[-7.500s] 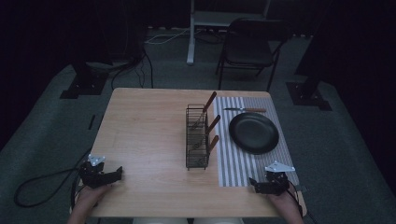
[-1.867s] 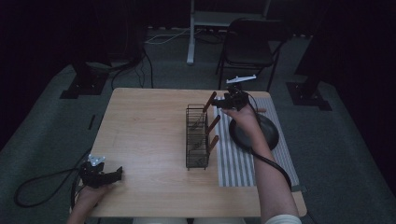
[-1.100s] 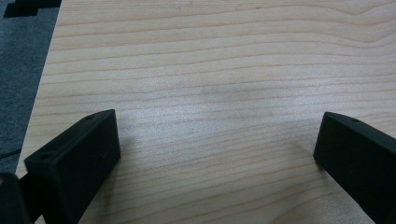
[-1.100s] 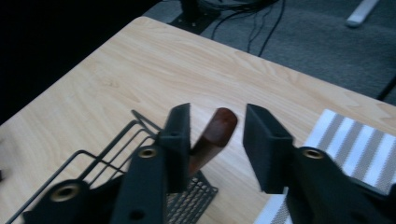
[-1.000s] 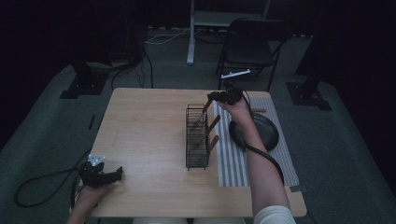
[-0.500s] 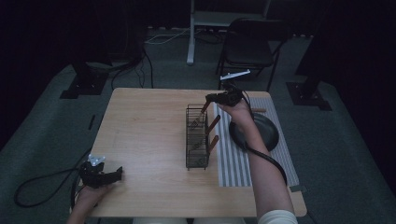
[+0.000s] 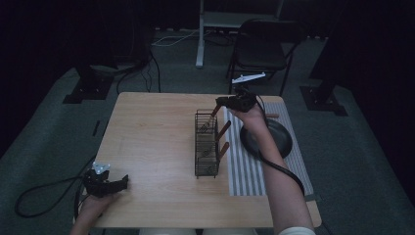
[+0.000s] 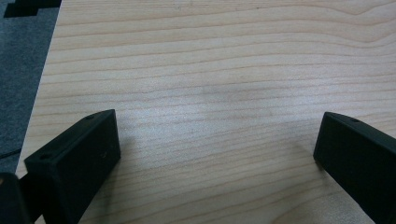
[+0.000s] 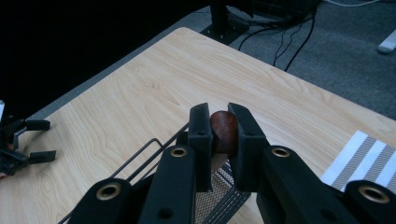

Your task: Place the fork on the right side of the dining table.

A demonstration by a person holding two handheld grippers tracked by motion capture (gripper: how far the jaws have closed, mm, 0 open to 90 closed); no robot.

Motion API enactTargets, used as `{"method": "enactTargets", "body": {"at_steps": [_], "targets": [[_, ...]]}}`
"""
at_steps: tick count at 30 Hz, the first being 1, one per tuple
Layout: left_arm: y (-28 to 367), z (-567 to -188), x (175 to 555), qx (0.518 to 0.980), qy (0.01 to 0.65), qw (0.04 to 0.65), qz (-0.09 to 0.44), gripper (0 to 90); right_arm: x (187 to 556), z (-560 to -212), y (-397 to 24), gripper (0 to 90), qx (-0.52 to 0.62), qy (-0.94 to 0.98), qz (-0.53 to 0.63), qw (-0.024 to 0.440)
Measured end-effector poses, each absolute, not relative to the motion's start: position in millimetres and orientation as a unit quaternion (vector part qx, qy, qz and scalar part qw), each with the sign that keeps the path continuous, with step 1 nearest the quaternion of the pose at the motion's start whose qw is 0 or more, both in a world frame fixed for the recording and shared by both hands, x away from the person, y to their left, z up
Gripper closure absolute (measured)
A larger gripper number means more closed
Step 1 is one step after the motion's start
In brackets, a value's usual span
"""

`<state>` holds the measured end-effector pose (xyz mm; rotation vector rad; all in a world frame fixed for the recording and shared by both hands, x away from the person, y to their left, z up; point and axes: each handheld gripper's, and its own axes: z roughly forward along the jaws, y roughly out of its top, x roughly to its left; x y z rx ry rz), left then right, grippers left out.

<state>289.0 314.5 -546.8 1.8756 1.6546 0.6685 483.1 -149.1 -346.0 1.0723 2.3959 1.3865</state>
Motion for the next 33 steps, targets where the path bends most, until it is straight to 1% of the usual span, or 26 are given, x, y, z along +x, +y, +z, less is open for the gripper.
{"method": "enactTargets", "body": {"at_steps": [3,11,14,33], "targets": [[315,-547,289,0.697,0.615,0.273,0.248,0.6,476,-337,-152,80.9,0.357,0.802,0.469,0.097],[315,-547,289,0.697,0.614,0.273,0.249,0.6,466,-316,-157,80.8,0.348,0.799,0.479,0.109],[315,-547,289,0.697,0.615,0.273,0.249,0.6,460,-300,-162,80.8,0.345,0.794,0.486,0.119],[314,-547,289,0.696,0.615,0.273,0.249,0.6,441,-259,-194,80.9,0.360,0.769,0.506,0.155]]}}
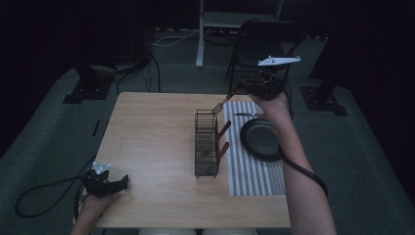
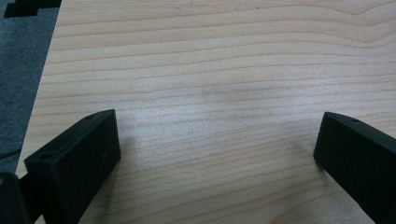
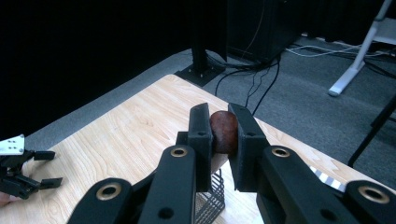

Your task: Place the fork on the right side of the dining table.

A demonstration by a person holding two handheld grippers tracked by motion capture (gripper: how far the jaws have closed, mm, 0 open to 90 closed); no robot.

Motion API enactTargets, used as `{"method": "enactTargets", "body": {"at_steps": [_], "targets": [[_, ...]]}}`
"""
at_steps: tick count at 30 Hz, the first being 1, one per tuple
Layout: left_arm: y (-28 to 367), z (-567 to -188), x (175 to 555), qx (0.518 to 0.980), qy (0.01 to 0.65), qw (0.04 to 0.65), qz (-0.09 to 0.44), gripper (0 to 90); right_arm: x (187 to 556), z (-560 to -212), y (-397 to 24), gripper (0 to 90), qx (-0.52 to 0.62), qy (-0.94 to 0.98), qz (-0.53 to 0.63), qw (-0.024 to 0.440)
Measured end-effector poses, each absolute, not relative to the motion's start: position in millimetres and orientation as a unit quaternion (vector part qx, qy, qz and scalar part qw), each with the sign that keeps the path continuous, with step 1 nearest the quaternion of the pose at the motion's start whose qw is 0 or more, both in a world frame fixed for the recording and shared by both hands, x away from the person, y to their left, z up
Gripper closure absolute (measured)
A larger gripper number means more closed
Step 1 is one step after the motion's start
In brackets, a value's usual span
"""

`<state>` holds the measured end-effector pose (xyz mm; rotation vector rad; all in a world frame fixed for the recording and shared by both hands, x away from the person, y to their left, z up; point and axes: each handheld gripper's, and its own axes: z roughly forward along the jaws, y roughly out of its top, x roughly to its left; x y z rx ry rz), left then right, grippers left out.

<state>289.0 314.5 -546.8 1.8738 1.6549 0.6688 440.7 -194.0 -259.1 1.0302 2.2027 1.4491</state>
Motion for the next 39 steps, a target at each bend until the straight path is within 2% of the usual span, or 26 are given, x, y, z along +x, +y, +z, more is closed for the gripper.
{"method": "enactTargets", "body": {"at_steps": [12,27,39], "targets": [[314,-547,289,0.696,0.616,0.273,0.249,0.7,428,-259,-223,80.9,0.388,0.754,0.501,0.173],[314,-547,289,0.696,0.616,0.273,0.249,0.6,415,-296,-255,80.8,0.421,0.747,0.486,0.166],[314,-547,289,0.696,0.616,0.273,0.249,0.6,386,-321,-276,80.8,0.435,0.743,0.481,0.165]]}}
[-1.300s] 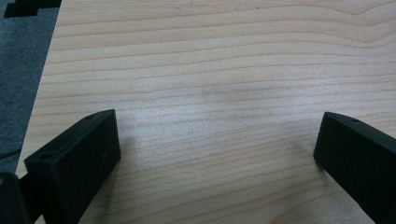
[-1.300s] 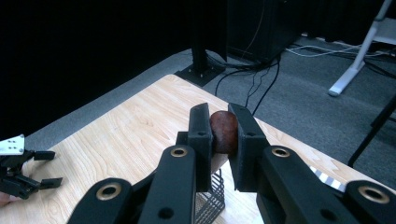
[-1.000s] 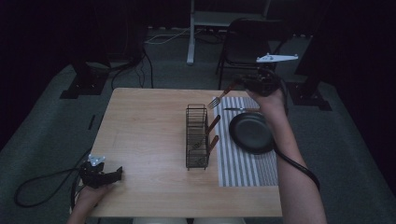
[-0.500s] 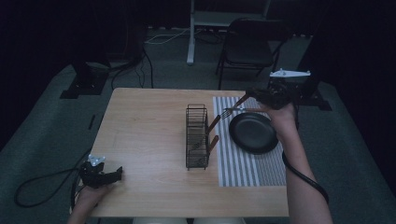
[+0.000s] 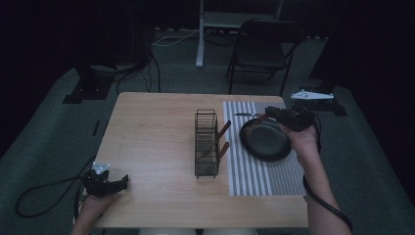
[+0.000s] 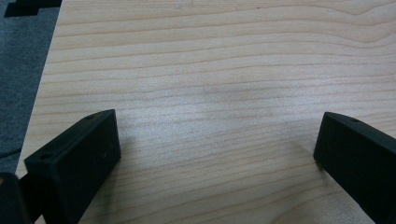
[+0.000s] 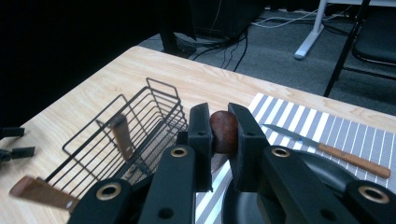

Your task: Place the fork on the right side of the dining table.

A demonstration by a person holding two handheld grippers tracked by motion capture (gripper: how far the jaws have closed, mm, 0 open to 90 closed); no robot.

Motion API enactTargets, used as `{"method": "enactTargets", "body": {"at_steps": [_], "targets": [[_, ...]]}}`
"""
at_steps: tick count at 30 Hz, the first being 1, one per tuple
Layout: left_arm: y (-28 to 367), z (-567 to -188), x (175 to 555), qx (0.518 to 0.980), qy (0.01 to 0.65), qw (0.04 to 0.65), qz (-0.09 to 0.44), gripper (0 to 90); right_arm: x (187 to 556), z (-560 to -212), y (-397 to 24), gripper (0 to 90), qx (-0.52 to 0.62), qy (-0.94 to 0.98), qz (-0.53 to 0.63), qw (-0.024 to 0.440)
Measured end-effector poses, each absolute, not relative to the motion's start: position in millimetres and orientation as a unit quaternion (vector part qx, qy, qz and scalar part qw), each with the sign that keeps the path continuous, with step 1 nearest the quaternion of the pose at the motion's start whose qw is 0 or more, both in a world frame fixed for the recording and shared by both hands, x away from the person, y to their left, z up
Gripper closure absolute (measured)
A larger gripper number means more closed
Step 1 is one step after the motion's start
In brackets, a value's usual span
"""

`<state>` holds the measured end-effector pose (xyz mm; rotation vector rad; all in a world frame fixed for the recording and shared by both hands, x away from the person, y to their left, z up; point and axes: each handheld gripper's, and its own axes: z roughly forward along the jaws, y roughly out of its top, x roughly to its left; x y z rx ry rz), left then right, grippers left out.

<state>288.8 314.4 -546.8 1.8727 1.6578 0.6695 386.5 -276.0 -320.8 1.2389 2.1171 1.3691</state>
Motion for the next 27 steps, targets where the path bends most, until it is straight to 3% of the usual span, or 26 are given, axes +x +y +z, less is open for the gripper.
{"method": "enactTargets", "body": {"at_steps": [27], "targets": [[314,-547,289,0.696,0.616,0.273,0.249,0.6,321,-372,-280,80.7,0.463,0.728,0.481,0.157]]}}
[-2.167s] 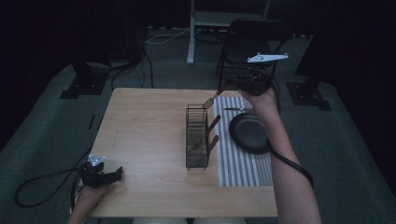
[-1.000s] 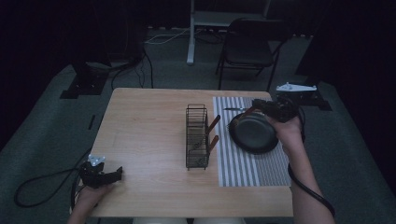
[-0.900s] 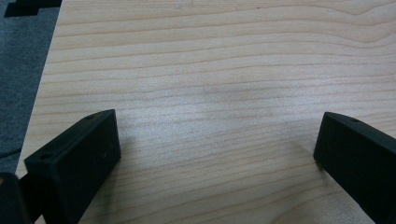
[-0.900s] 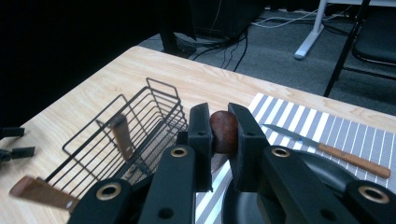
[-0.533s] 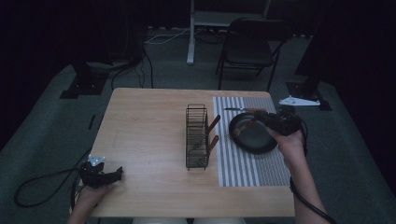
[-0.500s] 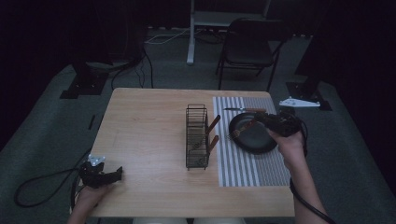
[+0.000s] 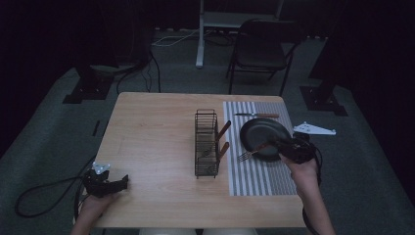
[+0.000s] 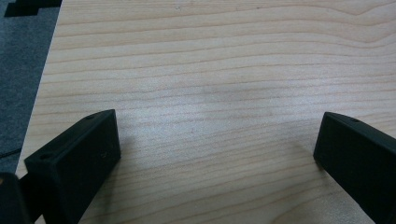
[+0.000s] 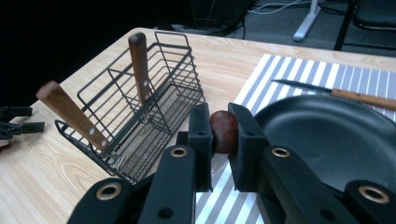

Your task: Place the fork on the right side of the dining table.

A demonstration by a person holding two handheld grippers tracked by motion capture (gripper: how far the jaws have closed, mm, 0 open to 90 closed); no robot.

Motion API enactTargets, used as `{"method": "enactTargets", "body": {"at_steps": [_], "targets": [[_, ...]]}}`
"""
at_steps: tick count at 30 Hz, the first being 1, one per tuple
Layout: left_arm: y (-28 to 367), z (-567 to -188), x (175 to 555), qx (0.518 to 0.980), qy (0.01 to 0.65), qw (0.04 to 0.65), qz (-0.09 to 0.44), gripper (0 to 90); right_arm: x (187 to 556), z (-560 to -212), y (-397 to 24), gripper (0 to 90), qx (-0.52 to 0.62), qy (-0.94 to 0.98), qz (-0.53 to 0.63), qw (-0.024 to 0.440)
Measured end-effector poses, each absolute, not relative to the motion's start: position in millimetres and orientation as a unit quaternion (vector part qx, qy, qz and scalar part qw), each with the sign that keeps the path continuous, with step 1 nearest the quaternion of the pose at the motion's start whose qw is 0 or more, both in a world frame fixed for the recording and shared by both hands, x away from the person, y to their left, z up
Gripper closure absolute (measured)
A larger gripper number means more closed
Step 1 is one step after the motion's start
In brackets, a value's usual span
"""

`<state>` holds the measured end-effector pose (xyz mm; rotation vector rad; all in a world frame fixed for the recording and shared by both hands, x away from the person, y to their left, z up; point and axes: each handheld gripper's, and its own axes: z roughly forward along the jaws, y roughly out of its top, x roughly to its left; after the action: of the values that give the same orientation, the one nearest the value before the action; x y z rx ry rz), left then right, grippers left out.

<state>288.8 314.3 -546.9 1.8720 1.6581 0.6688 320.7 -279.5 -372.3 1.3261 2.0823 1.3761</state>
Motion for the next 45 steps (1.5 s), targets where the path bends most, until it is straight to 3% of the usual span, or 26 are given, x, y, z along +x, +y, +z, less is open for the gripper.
{"method": "enactTargets", "body": {"at_steps": [12,36,45], "targets": [[314,-547,289,0.696,0.616,0.273,0.248,0.6,300,-391,-281,80.8,0.480,0.721,0.471,0.167],[314,-547,289,0.696,0.616,0.272,0.249,0.6,275,-417,-287,80.6,0.512,0.702,0.475,0.138],[314,-547,289,0.696,0.616,0.273,0.249,0.7,281,-428,-304,74.5,0.542,0.686,0.468,0.131]]}}
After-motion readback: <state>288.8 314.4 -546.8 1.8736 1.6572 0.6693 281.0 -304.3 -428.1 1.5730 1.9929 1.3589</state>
